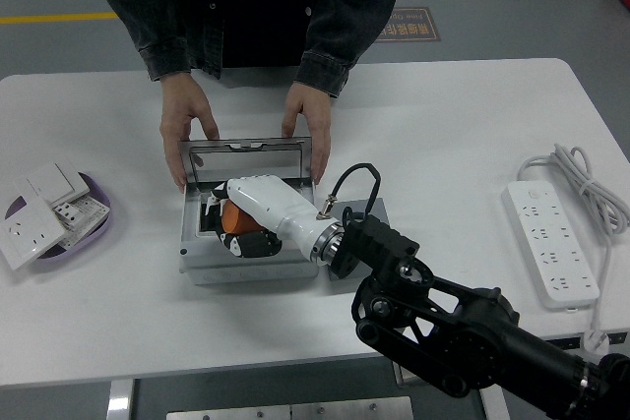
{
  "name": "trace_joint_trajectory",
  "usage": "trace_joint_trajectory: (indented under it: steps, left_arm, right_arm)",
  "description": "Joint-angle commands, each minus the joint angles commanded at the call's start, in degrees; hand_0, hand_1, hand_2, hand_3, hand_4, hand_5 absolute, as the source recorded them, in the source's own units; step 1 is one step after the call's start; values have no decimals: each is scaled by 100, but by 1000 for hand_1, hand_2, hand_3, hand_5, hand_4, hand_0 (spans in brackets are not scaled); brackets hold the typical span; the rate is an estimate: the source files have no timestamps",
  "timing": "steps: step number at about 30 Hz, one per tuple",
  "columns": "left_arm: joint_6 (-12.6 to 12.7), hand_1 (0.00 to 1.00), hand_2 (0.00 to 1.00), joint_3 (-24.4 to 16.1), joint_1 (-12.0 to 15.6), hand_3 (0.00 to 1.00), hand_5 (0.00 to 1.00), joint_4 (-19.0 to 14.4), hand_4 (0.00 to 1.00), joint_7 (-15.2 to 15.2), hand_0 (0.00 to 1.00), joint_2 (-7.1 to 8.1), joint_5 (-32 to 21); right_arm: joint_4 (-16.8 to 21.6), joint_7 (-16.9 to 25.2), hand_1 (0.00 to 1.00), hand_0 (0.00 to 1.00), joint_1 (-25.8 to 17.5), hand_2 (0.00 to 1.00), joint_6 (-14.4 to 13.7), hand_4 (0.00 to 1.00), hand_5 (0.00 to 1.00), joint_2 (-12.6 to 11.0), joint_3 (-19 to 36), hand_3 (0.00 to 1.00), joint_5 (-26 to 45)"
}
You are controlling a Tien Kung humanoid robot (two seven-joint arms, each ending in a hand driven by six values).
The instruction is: Pick up the cylinder from the cube,place it in the box,flap close box
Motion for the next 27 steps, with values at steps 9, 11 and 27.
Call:
trace_joint_trajectory:
  steps: [9, 11, 27]
  left_arm:
    - [2, 670, 661, -11, -3, 704, 325, 0, 757, 7, 637, 5, 13]
    - [2, 670, 661, -17, -3, 704, 325, 0, 757, 14, 637, 7, 21]
    - [-7, 670, 661, 19, -41, 704, 325, 0, 757, 7, 637, 15, 31]
  right_arm:
    - [-232, -282, 642, 641, 168, 615, 271, 471, 2, 0, -39, 663, -674]
    - [-264, -313, 642, 641, 189, 615, 286, 471, 2, 0, -40, 663, -715]
    - [-366, -292, 691, 812, 187, 699, 186, 753, 366, 0, -43, 707, -894]
